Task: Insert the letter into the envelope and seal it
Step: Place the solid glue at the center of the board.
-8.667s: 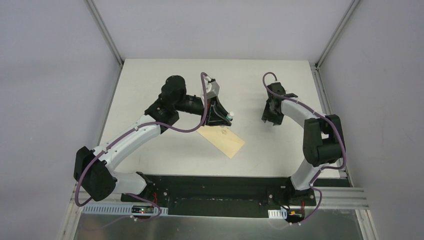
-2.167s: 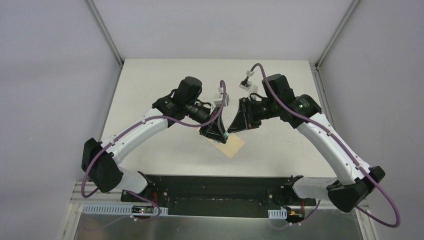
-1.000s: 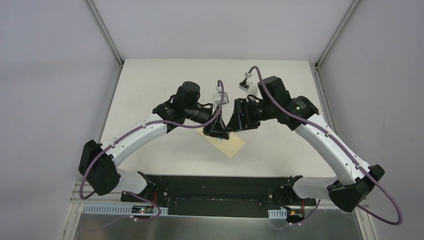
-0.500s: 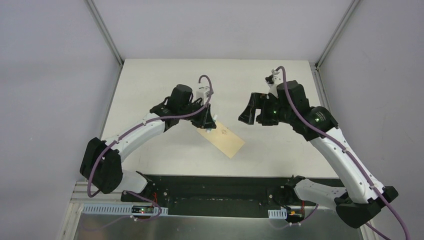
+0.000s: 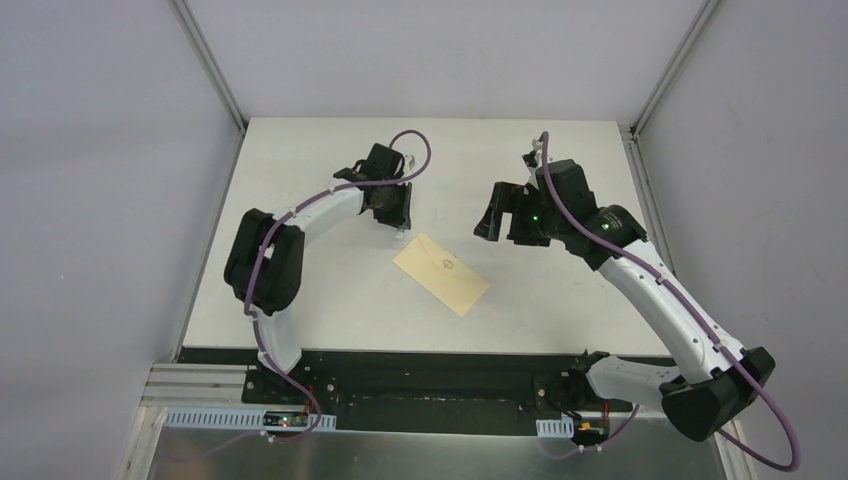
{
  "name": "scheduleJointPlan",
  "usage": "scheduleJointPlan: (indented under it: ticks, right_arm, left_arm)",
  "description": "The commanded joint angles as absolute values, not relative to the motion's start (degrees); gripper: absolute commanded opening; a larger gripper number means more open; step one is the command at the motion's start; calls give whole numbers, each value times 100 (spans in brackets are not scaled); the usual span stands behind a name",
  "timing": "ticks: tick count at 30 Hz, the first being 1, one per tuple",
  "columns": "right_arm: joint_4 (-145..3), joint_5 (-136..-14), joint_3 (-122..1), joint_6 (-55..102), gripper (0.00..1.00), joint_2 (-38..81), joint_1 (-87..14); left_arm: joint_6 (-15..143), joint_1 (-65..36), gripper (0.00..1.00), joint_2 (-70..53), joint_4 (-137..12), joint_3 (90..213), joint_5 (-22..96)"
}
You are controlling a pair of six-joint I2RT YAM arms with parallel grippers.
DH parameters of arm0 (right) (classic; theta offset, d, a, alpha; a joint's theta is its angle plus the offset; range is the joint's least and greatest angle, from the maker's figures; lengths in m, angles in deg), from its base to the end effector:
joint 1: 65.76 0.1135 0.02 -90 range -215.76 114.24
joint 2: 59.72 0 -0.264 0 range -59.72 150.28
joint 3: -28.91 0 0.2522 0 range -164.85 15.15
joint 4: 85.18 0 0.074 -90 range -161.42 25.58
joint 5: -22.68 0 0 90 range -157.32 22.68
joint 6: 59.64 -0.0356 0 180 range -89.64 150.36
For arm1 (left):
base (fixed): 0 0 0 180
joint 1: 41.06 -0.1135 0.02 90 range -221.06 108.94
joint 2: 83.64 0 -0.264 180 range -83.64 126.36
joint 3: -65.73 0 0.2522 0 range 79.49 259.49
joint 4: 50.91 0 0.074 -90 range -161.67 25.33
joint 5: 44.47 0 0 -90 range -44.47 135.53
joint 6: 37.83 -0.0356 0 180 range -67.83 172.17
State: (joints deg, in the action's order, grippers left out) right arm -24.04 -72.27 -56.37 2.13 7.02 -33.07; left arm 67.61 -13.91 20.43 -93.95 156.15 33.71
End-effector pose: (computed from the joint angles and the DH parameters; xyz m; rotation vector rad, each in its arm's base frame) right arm 0.1965 0.1297 0.3621 -0.1387 2.3937 0.6228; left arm 0.3428 -0.1840 0.2191 0.3483 2.6001 -0.5378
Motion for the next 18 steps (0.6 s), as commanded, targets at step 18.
scheduleJointPlan:
  ticks: [18]
  right_arm:
    - [-2812,-7288,-5452,110,88,526,-3461]
  left_arm:
    - [6570,-1421,32,3286,-9840,16499,4526]
